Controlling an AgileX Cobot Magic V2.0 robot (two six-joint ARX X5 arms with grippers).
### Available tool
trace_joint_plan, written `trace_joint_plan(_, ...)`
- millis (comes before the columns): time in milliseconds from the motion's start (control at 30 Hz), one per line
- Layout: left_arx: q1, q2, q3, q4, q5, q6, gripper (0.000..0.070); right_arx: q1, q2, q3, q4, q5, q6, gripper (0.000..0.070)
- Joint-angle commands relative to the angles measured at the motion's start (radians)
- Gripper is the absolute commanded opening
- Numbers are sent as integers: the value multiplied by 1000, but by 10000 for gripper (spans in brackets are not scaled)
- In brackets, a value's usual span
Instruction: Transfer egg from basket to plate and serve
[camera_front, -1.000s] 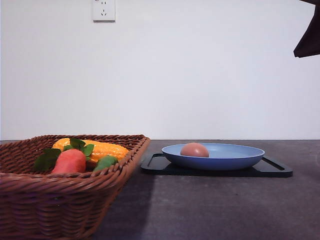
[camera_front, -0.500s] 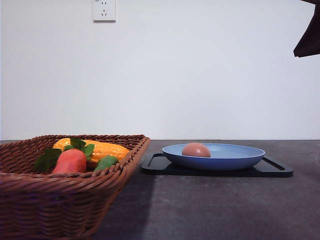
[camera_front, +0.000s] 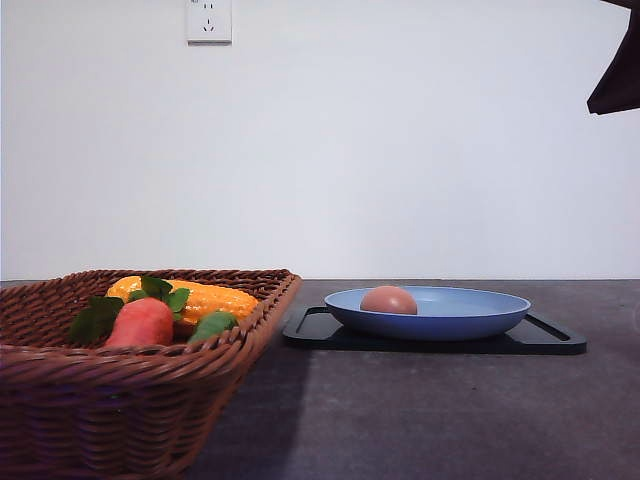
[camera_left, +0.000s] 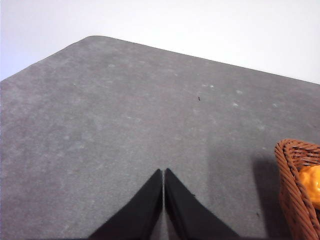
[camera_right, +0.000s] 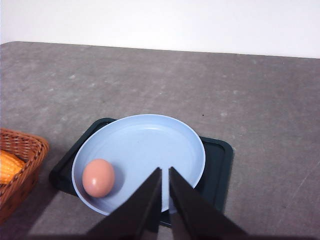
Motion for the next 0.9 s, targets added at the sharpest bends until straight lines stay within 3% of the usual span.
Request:
trace_joint_plan(0,2,-1,-28,-3,3,5,0,8,-12,8,4,7,4,0)
trace_joint_plan(167,2,-1,-28,-3,3,5,0,-7,-127,2,-22,133,-136,0)
trace_joint_plan(267,2,-1,-28,-3,3,5,0,-40,-217,-33,-21,122,-205,0)
trace_joint_plan(667,2,-1,-28,-3,3,5,0,-280,-563,-343,12,-170,-217,0)
trace_joint_plan(867,2,-1,-28,-3,3,5,0,-330,-615,-423,9,-192,-216,0)
